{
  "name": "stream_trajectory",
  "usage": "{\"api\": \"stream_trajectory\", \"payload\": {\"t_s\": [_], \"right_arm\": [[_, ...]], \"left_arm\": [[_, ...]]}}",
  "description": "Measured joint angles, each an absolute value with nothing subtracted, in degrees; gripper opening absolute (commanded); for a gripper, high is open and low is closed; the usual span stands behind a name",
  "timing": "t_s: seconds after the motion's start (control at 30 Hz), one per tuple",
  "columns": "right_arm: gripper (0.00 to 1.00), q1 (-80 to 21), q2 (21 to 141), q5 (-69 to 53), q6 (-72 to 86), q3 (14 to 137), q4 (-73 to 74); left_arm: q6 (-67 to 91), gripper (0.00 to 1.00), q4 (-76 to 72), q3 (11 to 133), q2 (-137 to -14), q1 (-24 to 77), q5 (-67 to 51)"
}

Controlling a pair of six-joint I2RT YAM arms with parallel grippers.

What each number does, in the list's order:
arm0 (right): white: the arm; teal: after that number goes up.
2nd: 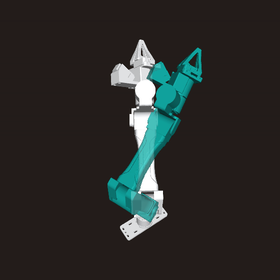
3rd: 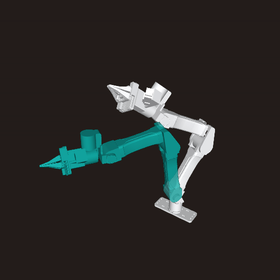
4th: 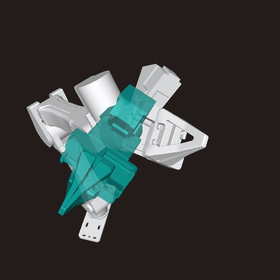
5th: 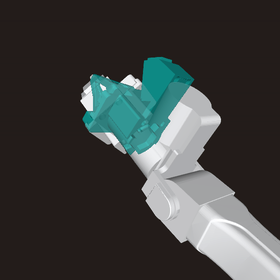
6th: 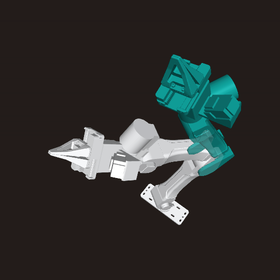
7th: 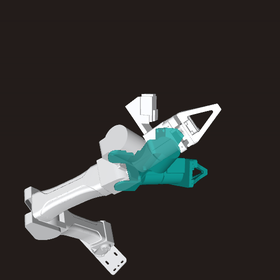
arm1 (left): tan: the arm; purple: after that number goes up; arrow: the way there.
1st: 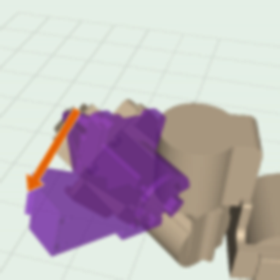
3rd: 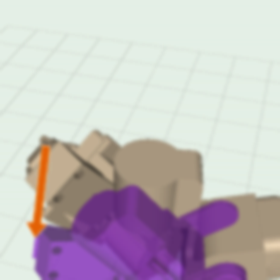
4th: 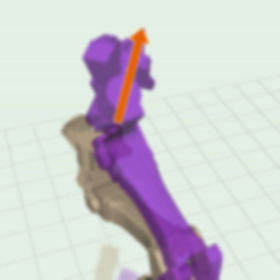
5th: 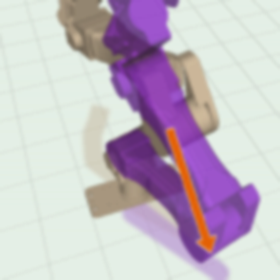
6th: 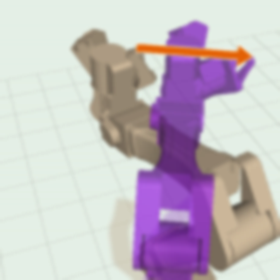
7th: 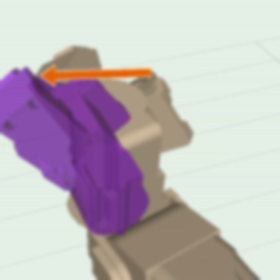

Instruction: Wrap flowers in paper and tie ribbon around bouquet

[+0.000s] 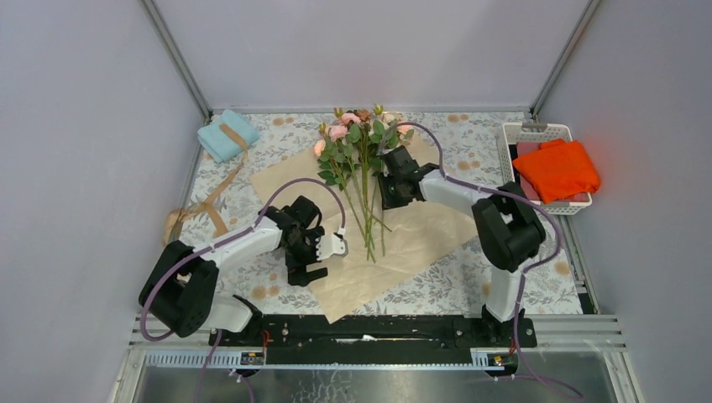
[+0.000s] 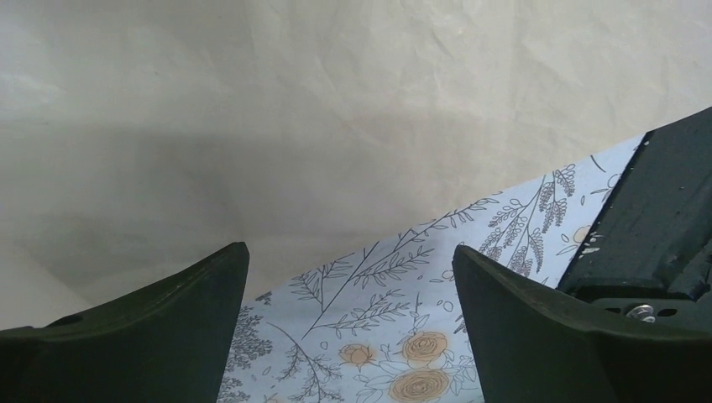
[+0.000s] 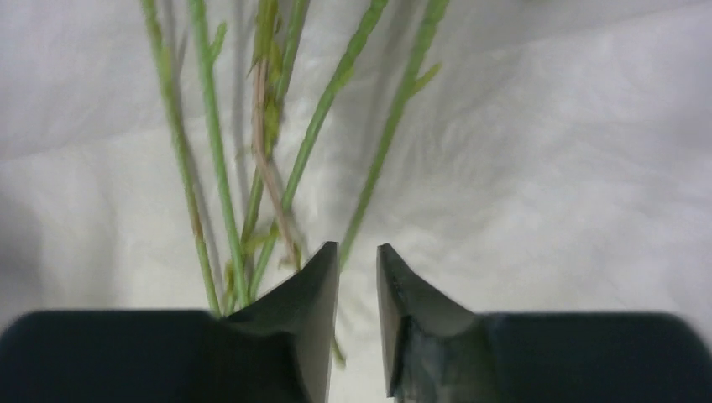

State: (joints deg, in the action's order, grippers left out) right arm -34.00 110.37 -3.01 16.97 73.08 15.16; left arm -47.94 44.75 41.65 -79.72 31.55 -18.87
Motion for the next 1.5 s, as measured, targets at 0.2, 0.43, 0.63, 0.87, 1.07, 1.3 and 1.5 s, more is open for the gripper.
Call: {"api": "stream_trajectory", "payload": {"t_s": [0.2,0.43,0.63,0.87,1.07,1.3,1.5], "right_arm": [[0.68,-40.18,90.08,-3.11,-0.8,65.12,20.32],[0.71,-61.04,74.02,-19.77,-29.67,42.81,11.27],[0.72,-65.84,87.35,-20.88,-41.78,42.17,9.98],[0.66,-66.24,88.49,-14.98,-46.22,42.94,5.02],[0.57,-65.98,89.34,-8.38,-46.74,42.33,-0.49],[0.26,-63.4,89.49,-9.47,-44.82,41.52,-1.65],[0.26,-58.76,89.25,-13.32,-41.65,41.25,-3.18]], "left_arm": [[-50.72,0.99,44.66,41.69,-74.15,27.81,-20.29],[-53.71,0.99,44.86,44.01,-72.47,19.81,-24.01],[-54.04,0.99,45.01,44.1,-73.12,19.77,-25.21],[-54.46,0.99,45.08,44.01,-73.12,19.75,-25.63],[-54.76,0.99,45.1,44.05,-74.26,19.75,-26.92],[-56.27,0.99,47.33,45.28,-75.66,19.75,-29.71],[-60.58,0.99,48.31,45.25,-72.9,19.79,-32.73]]}}
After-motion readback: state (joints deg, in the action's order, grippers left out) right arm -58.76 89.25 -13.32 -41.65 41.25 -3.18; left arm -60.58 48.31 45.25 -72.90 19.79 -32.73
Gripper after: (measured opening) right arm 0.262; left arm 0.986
